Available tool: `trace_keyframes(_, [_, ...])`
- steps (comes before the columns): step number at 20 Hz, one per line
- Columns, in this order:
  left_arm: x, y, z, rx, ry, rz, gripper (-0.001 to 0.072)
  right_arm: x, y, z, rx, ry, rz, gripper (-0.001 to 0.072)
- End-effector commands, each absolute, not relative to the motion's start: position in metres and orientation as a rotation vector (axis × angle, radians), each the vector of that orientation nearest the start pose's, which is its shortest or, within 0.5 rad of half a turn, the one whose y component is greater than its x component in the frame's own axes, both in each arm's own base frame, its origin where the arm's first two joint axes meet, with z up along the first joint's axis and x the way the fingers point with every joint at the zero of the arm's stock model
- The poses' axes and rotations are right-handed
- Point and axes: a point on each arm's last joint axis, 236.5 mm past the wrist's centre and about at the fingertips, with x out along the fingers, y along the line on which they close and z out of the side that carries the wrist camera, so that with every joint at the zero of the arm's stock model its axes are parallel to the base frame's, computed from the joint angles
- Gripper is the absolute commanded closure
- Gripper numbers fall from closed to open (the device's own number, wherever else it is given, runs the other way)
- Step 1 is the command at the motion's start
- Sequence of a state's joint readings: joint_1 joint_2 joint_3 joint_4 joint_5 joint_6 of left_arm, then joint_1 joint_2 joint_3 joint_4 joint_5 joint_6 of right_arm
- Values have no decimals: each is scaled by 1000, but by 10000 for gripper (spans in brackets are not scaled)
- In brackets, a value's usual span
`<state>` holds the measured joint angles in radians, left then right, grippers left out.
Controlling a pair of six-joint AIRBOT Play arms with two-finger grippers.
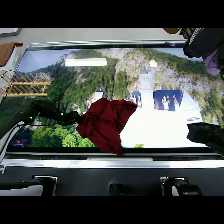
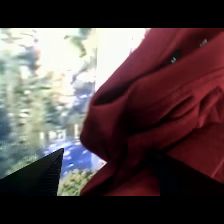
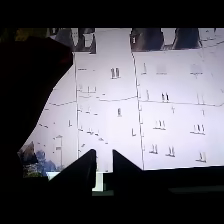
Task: Fold the clothes and pants, and hang the long-sleeved shirts on hangers.
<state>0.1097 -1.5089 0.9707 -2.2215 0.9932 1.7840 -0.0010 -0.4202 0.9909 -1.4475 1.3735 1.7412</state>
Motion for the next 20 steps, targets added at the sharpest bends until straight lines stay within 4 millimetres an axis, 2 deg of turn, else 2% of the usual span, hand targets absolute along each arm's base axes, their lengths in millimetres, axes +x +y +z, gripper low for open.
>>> trace_keyframes(1, [378, -88, -103, -584, 1400, -232, 272, 221, 30, 183, 249, 812, 37, 551])
trace_keyframes(2, [379, -88, -103, -585, 1396, -228, 429, 220, 31, 183, 264, 813, 33, 551])
trace_keyframes(3, [380, -88, -103, -585, 1393, -226, 480, 220, 31, 183, 277, 813, 31, 544])
trace_keyframes(4, [380, -88, -103, -584, 1393, -226, 479, 221, 33, 184, 293, 809, 31, 499])
trace_keyframes(5, [380, -88, -103, -584, 1393, -226, 494, 223, 34, 186, 317, 799, 26, 495])
trace_keyframes(6, [380, -87, -103, -585, 1393, -225, 630, 226, 33, 189, 351, 784, 11, 495])
trace_keyframes(7, [379, -87, -103, -586, 1395, -226, 686, 231, 31, 192, 382, 763, -7, 495])
trace_keyframes(9, [379, -87, -103, -586, 1397, -227, 686, 247, 25, 197, 488, 720, -67, 495])
trace_keyframes(11, [379, -87, -102, -586, 1393, -227, 687, 269, 18, 189, 606, 720, -145, 492])
trace_keyframes(13, [380, -87, -101, -585, 1390, -227, 687, 292, 23, 157, 673, 829, -191, 471])
trace_keyframes(16, [380, -87, -100, -585, 1391, -228, 687, 329, 55, 83, 694, 1091, -127, 295])
trace_keyframes(18, [379, -87, -100, -584, 1391, -229, 687, 359, 78, 46, 729, 1162, -39, 290])
trace_keyframes(20, [379, -87, -100, -585, 1391, -228, 687, 393, 102, 23, 794, 1148, 68, 290])
